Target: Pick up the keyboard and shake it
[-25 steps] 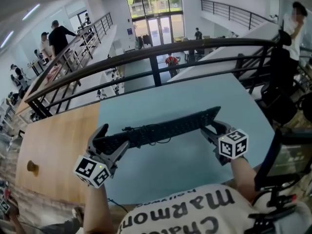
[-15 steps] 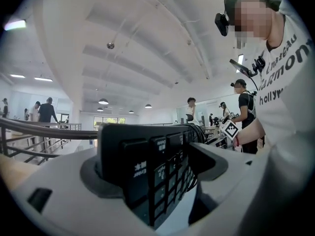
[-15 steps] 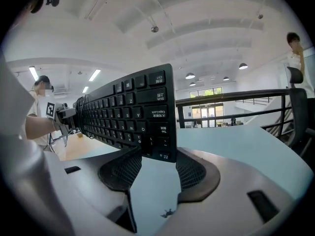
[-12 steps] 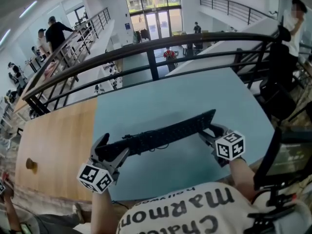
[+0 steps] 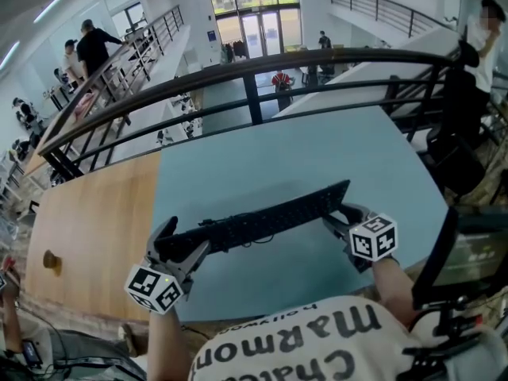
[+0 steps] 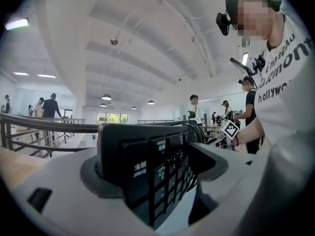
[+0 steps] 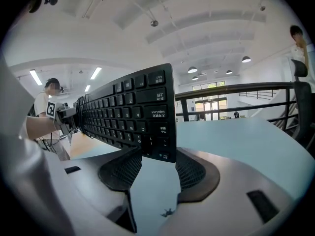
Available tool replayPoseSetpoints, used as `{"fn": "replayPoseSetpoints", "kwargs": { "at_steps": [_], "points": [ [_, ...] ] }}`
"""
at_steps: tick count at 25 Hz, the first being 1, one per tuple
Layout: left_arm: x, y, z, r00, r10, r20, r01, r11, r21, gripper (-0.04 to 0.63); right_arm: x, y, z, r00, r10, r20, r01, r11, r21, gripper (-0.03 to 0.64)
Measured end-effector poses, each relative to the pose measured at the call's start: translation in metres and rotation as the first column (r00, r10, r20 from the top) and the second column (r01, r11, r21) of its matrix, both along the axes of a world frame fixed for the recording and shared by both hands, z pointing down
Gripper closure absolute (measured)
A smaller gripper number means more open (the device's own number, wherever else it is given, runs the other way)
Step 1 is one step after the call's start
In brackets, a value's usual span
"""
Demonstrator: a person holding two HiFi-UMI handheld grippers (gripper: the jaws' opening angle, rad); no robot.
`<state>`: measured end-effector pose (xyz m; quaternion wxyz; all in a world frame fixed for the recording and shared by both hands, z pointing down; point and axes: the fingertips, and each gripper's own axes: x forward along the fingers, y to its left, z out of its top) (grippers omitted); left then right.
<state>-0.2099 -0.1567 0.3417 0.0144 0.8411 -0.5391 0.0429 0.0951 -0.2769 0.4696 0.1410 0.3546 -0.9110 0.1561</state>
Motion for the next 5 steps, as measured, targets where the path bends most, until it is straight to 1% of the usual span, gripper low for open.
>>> {"fn": "replayPoseSetpoints", "kwargs": {
  "at_steps": [5],
  "points": [
    [0.0015,-0.0011,0.0024,1.0,0.003,-0.006,-0.003,1.0,0.014,0.195,0.0023,-0.0045,-0.0001,1.0,-0.008,-0.006,0.008,1.0,-0.001,0.388]
  ]
}}
